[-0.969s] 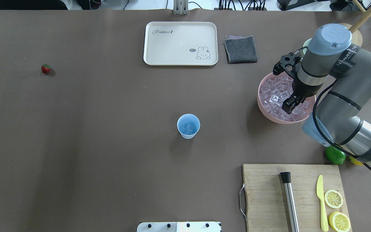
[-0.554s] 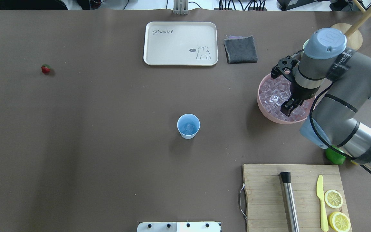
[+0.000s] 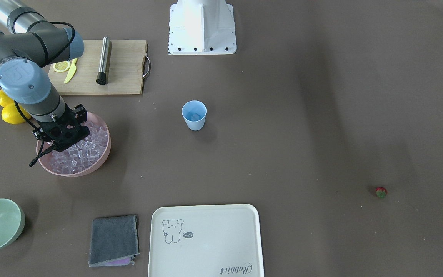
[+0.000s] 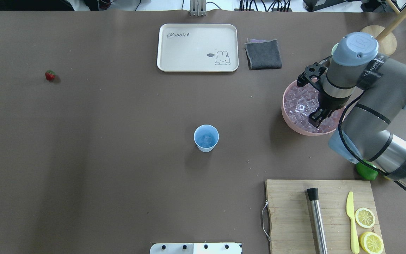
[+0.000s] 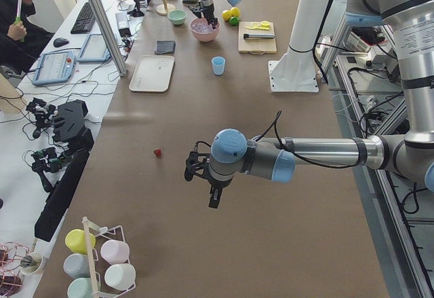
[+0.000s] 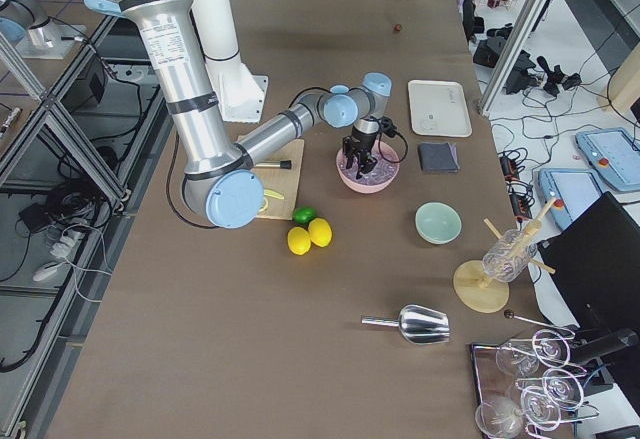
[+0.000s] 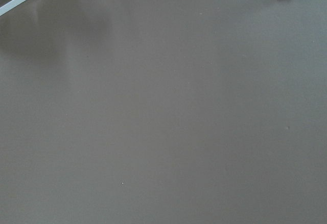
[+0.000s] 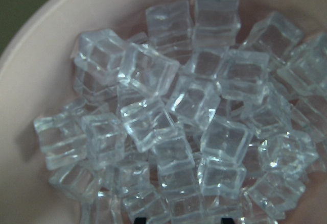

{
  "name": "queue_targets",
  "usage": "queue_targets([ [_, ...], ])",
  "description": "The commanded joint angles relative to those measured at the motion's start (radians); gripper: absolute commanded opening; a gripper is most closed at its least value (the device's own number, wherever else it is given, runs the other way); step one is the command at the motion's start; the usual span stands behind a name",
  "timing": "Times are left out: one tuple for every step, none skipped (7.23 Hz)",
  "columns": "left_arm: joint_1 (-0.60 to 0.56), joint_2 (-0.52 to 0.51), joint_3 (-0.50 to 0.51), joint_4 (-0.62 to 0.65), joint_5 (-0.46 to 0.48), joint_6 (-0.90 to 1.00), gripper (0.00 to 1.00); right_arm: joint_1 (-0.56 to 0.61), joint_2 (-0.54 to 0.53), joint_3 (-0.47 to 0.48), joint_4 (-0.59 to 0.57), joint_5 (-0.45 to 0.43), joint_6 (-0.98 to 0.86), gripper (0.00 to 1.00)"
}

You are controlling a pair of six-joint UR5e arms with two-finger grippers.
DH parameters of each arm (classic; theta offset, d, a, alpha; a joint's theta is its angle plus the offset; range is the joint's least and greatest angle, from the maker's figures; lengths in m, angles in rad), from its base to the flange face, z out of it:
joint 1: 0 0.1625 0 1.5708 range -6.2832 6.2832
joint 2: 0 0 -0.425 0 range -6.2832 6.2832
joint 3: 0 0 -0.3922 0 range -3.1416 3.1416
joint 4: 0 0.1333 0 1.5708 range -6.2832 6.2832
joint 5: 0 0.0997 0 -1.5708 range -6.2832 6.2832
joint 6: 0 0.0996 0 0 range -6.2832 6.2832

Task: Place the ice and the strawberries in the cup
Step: 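Return the right gripper to the ice bowl and grasp another cube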

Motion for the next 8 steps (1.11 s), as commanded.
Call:
queue_targets([
  [0.000, 0.013, 0.001, -0.024, -0.003, -0.002, 0.98, 0.002, -0.002, 0.000, 0.000, 0.001, -0.002, 0.17],
  [0.000, 0.013, 0.001, -0.024, -0.003, -0.002, 0.98, 0.002, -0.002, 0.002, 0.000, 0.001, -0.002, 0.03],
  [0.000, 0.013, 0.001, -0.024, -0.005, -0.002, 0.98, 0.008, -0.002, 0.010, 0.000, 0.003, -0.002, 0.00],
  [0.000, 0.013, 0.001, -0.024, -0.003, -0.002, 0.98, 0.029, 0.006, 0.029, -0.005, 0.015, -0.002, 0.00],
  [0.000, 0.013, 0.001, -0.024, -0.005, -0.002, 0.98, 0.039, 0.010, 0.062, -0.014, 0.018, 0.010, 0.00],
  [0.000, 0.013, 0.001, -0.024, -0.019, -0.002, 0.98, 0.036, 0.032, 0.080, -0.015, 0.047, 0.065, 0.00],
  [0.000, 0.013, 0.001, -0.024, -0.019, -0.002, 0.98, 0.018, 0.102, 0.085, -0.027, 0.066, 0.214, 0.00],
  [0.000, 0.013, 0.001, -0.024, -0.019, -0.002, 0.98, -0.045, 0.174, 0.082, -0.031, 0.063, 0.358, 0.00],
])
